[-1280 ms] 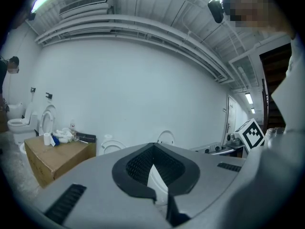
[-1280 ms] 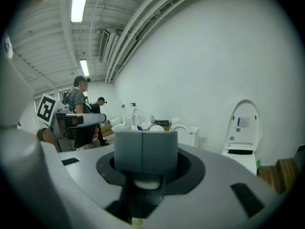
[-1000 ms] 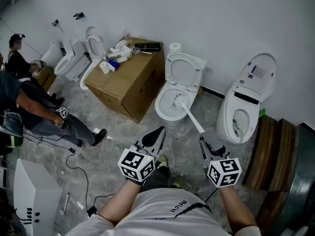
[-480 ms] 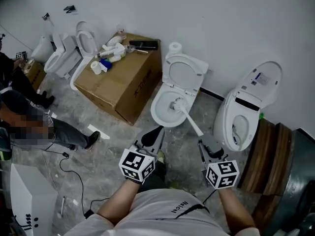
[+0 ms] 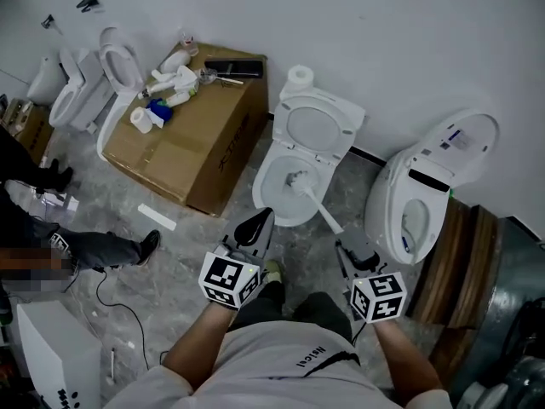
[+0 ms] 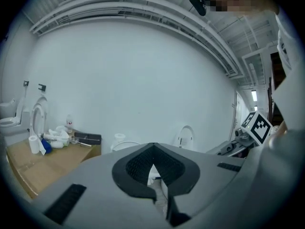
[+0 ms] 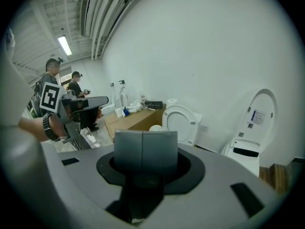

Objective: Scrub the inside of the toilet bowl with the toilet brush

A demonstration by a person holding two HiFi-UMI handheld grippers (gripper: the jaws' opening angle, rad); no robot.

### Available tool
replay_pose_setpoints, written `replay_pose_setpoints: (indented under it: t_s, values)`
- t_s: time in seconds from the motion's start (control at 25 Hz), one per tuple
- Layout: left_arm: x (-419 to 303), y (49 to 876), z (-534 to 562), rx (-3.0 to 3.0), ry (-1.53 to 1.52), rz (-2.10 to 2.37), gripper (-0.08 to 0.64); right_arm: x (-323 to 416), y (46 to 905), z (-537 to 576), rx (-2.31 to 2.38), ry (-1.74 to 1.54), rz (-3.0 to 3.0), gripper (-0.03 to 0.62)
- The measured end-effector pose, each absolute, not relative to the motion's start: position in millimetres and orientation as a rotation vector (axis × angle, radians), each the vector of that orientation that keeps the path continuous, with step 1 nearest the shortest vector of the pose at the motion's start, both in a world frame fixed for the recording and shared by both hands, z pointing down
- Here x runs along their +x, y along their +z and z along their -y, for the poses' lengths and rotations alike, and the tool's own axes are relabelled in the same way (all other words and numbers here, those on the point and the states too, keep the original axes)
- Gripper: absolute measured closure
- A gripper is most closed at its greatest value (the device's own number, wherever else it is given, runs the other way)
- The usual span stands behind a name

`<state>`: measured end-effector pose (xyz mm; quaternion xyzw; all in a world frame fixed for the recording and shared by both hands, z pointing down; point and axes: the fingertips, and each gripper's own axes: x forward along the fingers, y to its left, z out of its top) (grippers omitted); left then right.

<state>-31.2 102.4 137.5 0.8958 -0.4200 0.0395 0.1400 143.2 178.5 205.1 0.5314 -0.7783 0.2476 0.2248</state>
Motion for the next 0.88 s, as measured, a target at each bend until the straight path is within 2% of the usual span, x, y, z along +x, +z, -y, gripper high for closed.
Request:
replay_pose_setpoints:
  t_s: [0.44, 0.88]
  values:
    - [-29.4, 181.9, -18.6, 2.582, 0.162, 1.222, 0.552, 145.6, 275.0, -95.9, 1.36, 0.812, 2.098, 0.434]
    - [-14.0, 257.4, 81.2, 2.42, 0.258, 1.397, 0.552, 150.0, 396.1, 11.3, 1.108, 0.947, 2.077, 0.434]
